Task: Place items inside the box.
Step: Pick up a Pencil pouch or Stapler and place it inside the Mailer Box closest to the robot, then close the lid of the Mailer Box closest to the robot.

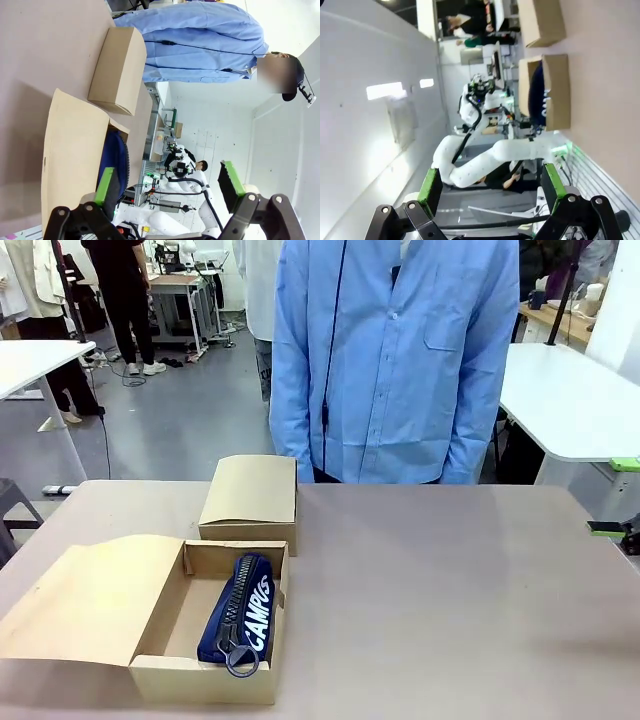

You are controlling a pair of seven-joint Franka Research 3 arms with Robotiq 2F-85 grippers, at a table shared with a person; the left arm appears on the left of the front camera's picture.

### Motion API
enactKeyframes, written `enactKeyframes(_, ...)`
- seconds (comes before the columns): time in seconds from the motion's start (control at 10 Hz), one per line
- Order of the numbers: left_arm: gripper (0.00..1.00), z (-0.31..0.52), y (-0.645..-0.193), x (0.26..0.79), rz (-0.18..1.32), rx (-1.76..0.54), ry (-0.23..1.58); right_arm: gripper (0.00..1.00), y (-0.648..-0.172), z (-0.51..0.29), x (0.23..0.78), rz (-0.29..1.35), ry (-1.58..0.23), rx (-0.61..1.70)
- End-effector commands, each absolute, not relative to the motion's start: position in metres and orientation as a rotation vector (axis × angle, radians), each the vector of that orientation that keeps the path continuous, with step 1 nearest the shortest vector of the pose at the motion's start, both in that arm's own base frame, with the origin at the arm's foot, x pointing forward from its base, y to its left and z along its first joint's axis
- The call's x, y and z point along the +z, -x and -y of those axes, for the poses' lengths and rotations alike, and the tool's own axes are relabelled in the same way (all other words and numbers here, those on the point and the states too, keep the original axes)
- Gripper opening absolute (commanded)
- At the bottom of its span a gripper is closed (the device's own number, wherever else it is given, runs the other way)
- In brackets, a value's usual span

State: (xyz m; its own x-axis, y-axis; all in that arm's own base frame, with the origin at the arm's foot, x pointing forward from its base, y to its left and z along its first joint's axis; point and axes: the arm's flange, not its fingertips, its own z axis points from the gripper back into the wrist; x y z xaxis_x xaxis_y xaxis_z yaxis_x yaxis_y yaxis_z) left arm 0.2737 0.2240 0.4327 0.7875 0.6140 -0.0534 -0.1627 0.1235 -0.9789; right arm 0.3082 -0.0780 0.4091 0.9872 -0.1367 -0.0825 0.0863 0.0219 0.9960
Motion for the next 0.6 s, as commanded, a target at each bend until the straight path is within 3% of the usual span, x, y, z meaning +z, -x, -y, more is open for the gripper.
enactKeyframes(0.0,1.0,-0.2243,-0.2714,0.4333,0.418,0.57,1.339,1.0,-0.3082,0.0793,0.4107,0.014,-1.573,-0.147)
enactKeyframes(0.5,1.0,-0.2243,-0.2714,0.4333,0.418,0.57,1.339,1.0,-0.3082,0.0793,0.4107,0.014,-1.573,-0.147)
